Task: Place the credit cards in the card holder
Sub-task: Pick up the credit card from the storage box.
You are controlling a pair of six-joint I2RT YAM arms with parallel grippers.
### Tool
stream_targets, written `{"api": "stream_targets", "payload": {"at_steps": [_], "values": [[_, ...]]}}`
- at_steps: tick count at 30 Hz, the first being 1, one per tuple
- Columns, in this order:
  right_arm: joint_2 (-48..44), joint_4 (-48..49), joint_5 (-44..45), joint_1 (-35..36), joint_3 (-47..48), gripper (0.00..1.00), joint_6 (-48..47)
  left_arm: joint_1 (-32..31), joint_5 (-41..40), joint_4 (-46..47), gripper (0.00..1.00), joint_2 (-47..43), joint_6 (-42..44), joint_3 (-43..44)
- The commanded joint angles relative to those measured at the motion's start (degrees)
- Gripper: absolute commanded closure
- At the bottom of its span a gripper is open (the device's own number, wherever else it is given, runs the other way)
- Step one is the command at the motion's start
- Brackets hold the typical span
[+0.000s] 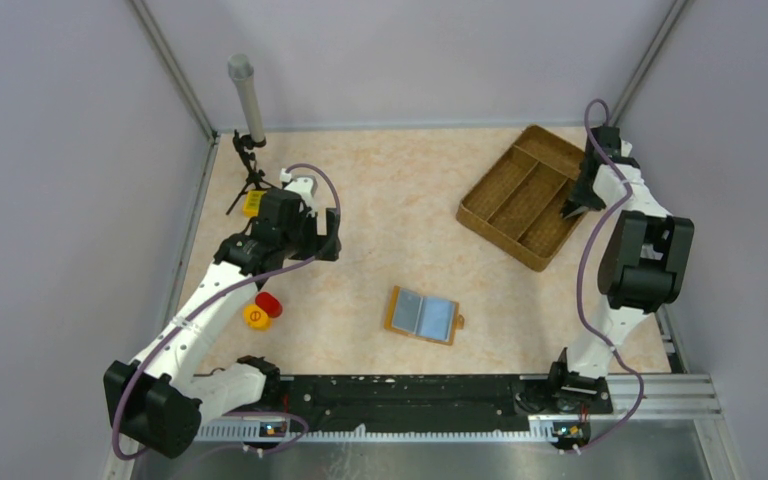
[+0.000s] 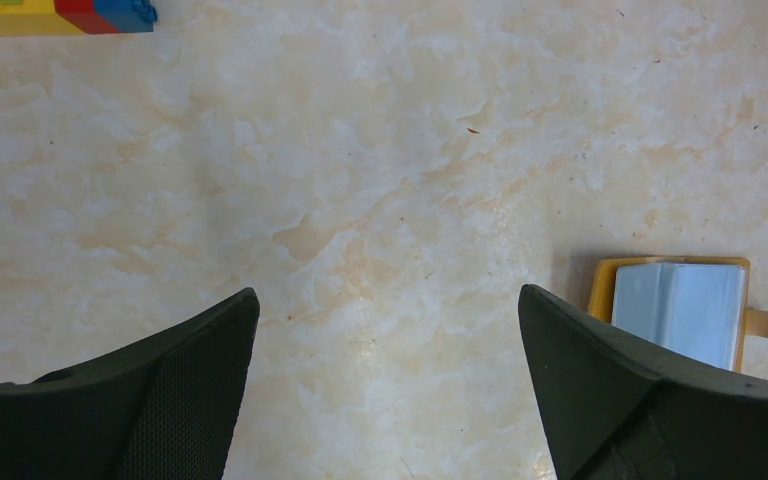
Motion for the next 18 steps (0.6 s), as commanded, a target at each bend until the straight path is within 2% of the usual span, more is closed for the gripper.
{"api": "stream_targets", "payload": {"at_steps": [1,13,18], "values": [[-2.7,-1.3,2.6,-0.9,0.4,0.71,-1.1,0.2,0.6,1.8,0.01,0.2,1.1,0.0],[-1.7,-2.3,3.9,-1.0,-0.5,0.59,-1.2,0.2,1.0,1.9,0.01,0.3,1.1,-0.1],[-1.7,-2.5,4.5,-1.0,-0.7,0.6,-1.4,0.2,1.4,1.9,0.01,0.3,1.1,0.0]]}}
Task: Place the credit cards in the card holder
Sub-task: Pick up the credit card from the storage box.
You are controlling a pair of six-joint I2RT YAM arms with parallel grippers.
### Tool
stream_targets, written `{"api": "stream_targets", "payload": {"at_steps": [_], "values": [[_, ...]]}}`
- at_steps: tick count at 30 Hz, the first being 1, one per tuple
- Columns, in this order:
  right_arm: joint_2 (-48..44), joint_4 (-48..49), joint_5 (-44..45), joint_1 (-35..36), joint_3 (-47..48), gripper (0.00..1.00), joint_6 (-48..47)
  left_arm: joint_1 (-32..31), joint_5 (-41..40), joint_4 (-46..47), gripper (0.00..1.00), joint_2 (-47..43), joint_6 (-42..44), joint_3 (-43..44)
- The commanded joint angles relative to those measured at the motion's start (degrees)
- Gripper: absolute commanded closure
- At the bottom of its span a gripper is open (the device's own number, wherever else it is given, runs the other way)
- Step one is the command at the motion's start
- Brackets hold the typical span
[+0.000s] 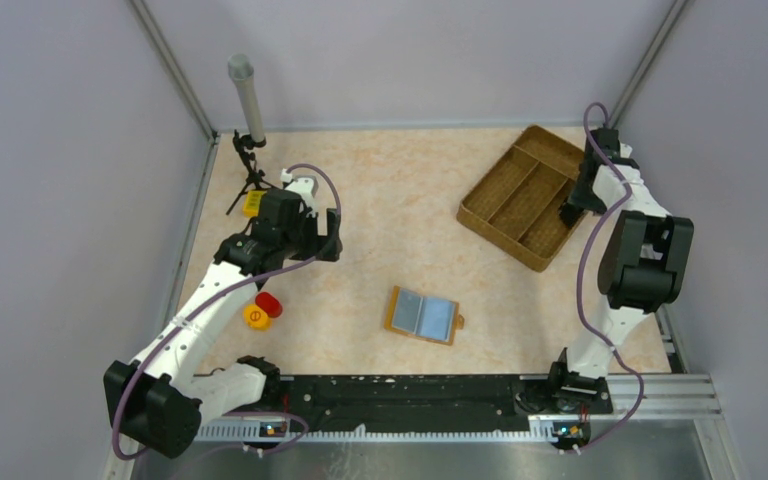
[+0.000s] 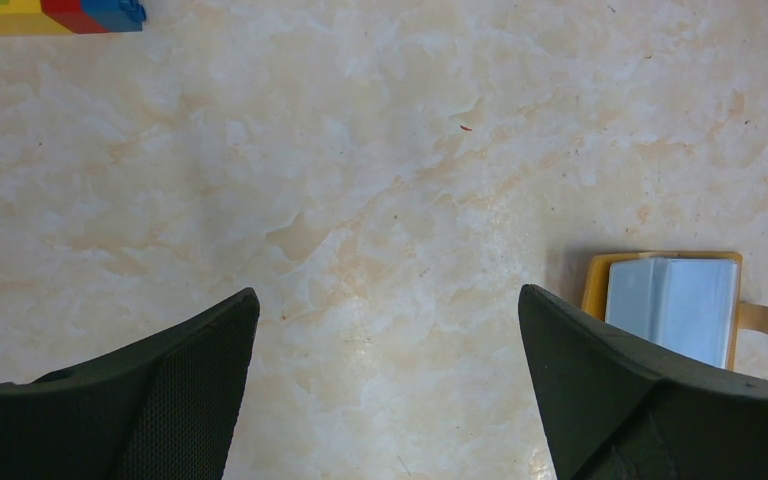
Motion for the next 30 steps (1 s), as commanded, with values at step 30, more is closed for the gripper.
{"api": "stream_targets", "payload": {"at_steps": [30], "values": [[-9.5,12.9,-7.7,-1.0,-4.1,1.0,-5.1,0.1,0.7,1.8,0.01,-0.3,1.2,-0.1]]}}
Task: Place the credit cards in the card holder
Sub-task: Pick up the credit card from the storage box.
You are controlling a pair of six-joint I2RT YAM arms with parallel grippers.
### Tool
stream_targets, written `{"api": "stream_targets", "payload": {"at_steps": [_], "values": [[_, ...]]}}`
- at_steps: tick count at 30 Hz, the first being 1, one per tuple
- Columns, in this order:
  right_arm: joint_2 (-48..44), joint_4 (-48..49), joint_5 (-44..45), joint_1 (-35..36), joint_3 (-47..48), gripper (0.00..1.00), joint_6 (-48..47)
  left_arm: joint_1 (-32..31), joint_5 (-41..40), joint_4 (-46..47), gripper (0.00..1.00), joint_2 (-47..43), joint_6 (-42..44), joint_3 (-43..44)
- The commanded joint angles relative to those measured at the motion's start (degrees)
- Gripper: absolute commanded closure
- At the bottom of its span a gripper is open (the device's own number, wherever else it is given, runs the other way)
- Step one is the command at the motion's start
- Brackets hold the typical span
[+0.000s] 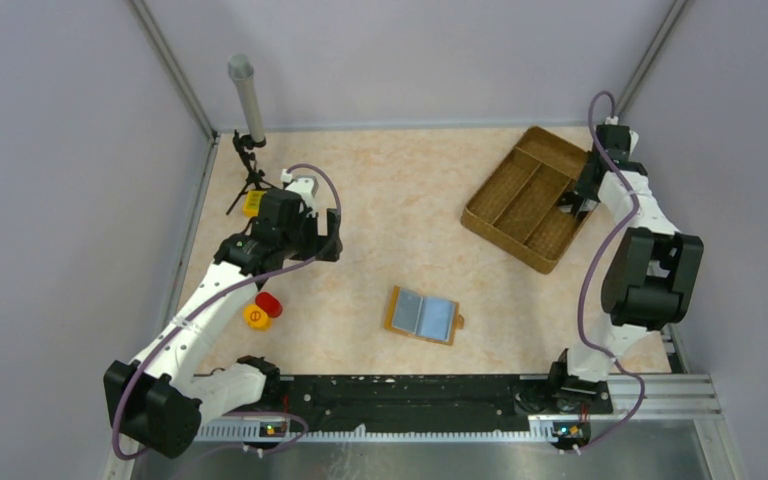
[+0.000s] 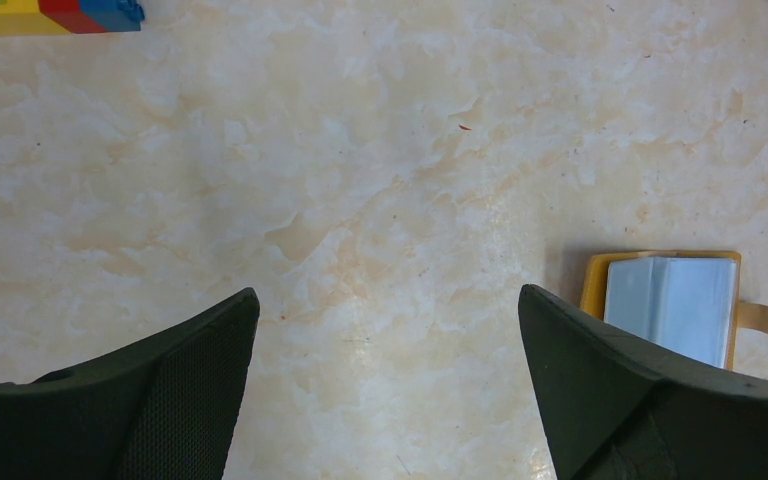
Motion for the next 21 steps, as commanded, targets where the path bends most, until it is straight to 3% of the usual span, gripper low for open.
{"api": "stream_targets", "payload": {"at_steps": [1,13,21], "values": [[-2.5,7.8,-5.7,-1.0,-0.4,1.0,-2.8,0.2,0.5,1.8,0.01,-0.4,1.2,0.0],[-10.5,17.9,-18.5,-1.0,-6.1,1.0,-3.8,0.2,0.6,1.7,0.01,-1.0,1.4,0.1],[-18.6,12.8,-20.5,-0.7,-7.7,1.0,-1.3,0.2,3.6,1.8,0.01,-1.3,1.7,0.4]]}}
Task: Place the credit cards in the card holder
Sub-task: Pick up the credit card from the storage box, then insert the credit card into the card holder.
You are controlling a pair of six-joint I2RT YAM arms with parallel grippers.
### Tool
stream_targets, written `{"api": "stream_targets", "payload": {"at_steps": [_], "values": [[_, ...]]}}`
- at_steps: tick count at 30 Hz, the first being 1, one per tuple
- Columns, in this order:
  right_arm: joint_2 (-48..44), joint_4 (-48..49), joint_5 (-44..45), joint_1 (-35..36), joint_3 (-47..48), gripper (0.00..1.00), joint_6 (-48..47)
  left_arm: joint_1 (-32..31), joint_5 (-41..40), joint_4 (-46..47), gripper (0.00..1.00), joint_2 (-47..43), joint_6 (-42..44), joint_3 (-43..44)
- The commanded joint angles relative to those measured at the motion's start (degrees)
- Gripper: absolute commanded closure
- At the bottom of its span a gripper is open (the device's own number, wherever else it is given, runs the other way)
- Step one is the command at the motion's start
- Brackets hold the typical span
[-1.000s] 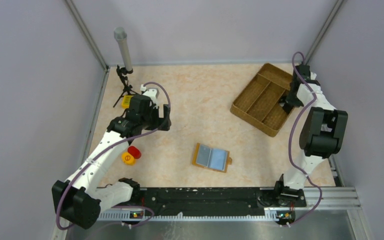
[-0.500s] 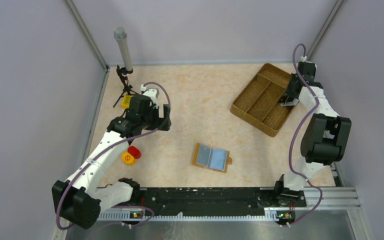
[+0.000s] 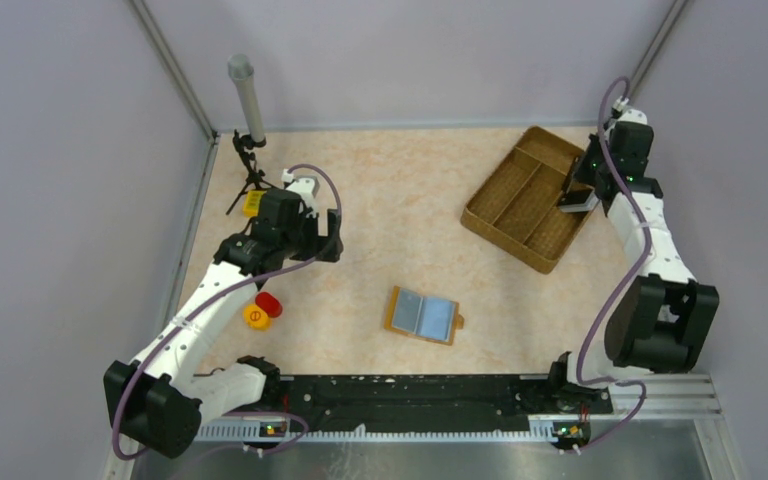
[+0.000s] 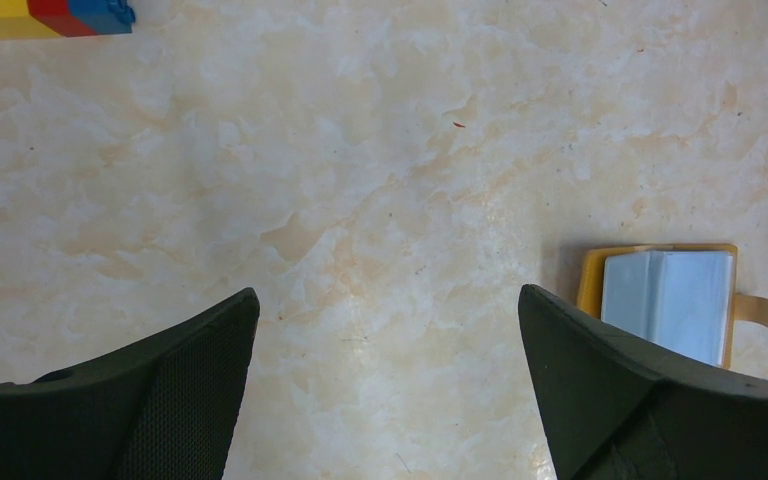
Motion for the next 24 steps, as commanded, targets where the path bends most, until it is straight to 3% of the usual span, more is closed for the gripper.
{"api": "stream_targets", "payload": {"at_steps": [1,8,13,16,20,24], "values": [[-6.7,-1.0,-4.8,-0.3,-1.1,1.0,1.7,0.2,4.2,1.8,0.01,-1.4,1.3,0.5],[-15.0,-5.6,-10.3,9.3,-3.9,1.0,4.2,0.2,14.8,4.9,0.01,-3.8,0.6,0.2],[-21.2,-2.1,-18.5,17.0,-7.8,1.0,9.6,0.1,27.7,12.9,0.01,-6.7,-4.6,-2.1],[-22.7,-1.0,-21.9,22.2,-8.4,1.0,10.7,0.1,35.6,21.3,0.01,-7.6,-11.1,-4.6],[-24.2,2.4,-27.9,26.8,-9.2,1.0,13.5,0.1,43.4,40.1,0.01,-7.6,-24.5,-10.4],[-24.8,7.6,-33.9,30.0,-10.0,1.0,17.6,-0.4,44.6,53.3,0.01,-5.7,-32.1,-13.3]]}}
